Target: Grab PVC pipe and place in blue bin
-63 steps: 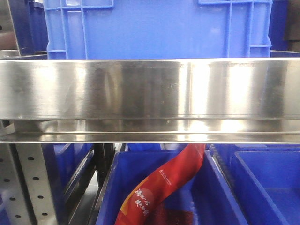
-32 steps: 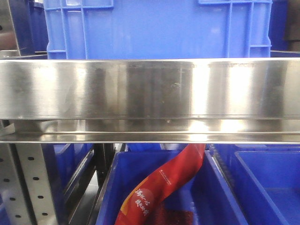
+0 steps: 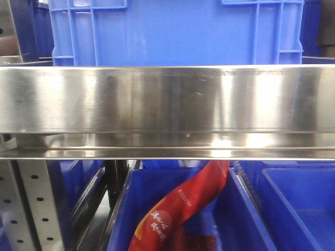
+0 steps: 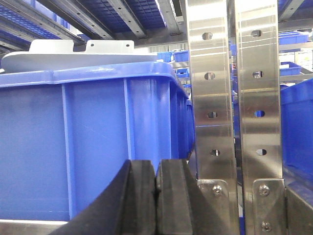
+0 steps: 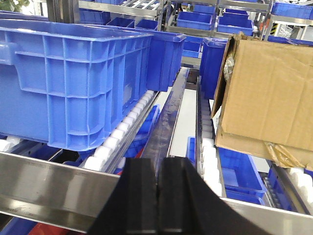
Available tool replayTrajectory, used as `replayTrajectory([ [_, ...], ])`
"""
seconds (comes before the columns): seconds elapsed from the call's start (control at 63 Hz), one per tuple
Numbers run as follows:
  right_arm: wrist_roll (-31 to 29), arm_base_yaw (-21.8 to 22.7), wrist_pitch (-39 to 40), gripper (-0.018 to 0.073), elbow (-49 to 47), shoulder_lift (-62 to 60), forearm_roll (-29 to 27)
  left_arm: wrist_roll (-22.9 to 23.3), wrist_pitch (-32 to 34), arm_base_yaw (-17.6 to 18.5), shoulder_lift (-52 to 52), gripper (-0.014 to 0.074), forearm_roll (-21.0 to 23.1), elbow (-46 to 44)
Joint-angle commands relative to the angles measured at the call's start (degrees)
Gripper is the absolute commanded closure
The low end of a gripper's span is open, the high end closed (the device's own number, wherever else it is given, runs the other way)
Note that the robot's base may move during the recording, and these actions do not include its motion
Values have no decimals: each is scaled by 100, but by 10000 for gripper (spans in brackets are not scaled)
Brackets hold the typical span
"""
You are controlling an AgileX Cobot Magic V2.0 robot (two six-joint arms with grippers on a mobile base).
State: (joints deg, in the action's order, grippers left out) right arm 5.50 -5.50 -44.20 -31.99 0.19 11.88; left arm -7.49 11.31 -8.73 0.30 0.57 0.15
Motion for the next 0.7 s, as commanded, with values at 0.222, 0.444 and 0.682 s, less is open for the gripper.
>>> replayTrajectory([
  [0.222,0,26,129,722,15,-19,58,18,53,-29,-30,707,38,-15],
  [0.444,0,26,-133,722,15,-19,58,18,53,-29,-30,707,38,-15],
  [0.682,0,26,-307,722,227,-19,-33,18,53,-29,-30,707,38,-15],
])
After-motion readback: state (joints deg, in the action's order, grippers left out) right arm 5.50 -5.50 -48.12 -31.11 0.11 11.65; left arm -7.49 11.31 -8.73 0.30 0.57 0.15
